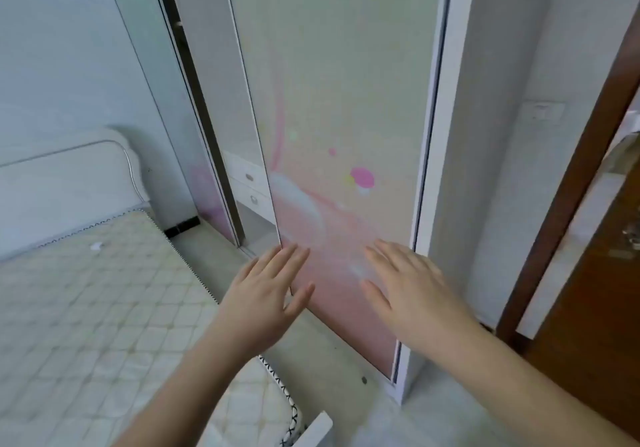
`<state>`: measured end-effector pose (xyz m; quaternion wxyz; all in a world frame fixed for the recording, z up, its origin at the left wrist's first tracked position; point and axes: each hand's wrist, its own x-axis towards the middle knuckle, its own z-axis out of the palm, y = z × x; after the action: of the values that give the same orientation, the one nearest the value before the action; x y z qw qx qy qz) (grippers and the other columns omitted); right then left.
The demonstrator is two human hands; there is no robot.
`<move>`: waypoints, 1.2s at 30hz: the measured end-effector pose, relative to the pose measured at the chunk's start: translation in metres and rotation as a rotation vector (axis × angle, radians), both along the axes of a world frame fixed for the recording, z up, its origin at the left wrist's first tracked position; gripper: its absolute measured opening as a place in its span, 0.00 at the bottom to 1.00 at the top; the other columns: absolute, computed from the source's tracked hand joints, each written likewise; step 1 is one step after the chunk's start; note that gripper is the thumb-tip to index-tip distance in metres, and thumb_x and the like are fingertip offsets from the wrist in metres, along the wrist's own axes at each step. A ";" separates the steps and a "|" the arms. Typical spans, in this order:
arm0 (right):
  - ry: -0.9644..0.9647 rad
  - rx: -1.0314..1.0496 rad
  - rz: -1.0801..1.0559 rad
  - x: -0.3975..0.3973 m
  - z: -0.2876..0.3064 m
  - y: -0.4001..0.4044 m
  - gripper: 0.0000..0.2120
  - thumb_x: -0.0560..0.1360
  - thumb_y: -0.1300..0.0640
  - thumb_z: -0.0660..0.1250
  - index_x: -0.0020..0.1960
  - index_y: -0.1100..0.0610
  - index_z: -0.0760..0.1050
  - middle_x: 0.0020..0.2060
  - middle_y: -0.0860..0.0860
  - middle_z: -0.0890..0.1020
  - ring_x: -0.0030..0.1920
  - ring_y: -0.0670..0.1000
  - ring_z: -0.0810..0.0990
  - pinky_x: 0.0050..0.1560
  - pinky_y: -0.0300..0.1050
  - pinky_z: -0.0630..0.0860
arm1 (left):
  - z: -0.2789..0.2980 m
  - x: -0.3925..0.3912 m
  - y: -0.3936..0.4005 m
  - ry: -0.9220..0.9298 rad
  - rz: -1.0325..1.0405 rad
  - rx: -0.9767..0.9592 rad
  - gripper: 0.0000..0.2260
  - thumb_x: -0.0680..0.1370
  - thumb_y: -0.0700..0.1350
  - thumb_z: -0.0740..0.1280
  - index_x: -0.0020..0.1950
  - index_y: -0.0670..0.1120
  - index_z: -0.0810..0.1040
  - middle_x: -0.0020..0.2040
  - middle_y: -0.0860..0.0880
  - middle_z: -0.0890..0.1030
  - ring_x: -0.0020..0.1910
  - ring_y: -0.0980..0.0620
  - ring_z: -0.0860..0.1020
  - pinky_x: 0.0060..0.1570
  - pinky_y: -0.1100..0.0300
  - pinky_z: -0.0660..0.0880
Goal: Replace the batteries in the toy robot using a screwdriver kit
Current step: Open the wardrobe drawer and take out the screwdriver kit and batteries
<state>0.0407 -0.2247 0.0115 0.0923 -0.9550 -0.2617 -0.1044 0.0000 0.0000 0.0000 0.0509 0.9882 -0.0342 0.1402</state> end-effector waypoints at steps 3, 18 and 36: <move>-0.017 0.003 0.001 0.023 -0.017 0.021 0.31 0.76 0.41 0.43 0.71 0.54 0.68 0.68 0.51 0.73 0.68 0.53 0.71 0.67 0.51 0.67 | -0.019 0.014 0.023 -0.002 0.025 0.005 0.31 0.77 0.66 0.42 0.77 0.56 0.60 0.76 0.55 0.64 0.76 0.53 0.60 0.73 0.57 0.54; 0.083 -0.033 0.086 0.103 -0.103 0.075 0.25 0.78 0.43 0.51 0.70 0.51 0.70 0.67 0.50 0.74 0.65 0.54 0.74 0.63 0.52 0.72 | -0.112 0.074 0.086 0.148 0.056 -0.086 0.27 0.80 0.63 0.46 0.77 0.55 0.61 0.76 0.55 0.63 0.76 0.53 0.59 0.72 0.59 0.50; 0.208 -0.132 0.328 0.324 -0.160 0.099 0.27 0.75 0.43 0.53 0.67 0.55 0.74 0.64 0.53 0.77 0.62 0.57 0.77 0.57 0.53 0.76 | -0.164 0.223 0.058 0.314 0.464 -0.003 0.24 0.80 0.57 0.49 0.76 0.54 0.63 0.75 0.53 0.66 0.75 0.48 0.62 0.73 0.48 0.59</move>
<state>0.3649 -0.1253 -0.1481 0.0718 -0.9093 -0.4089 0.0287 0.2230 0.0585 -0.1643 0.0236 0.9792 0.2016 -0.0068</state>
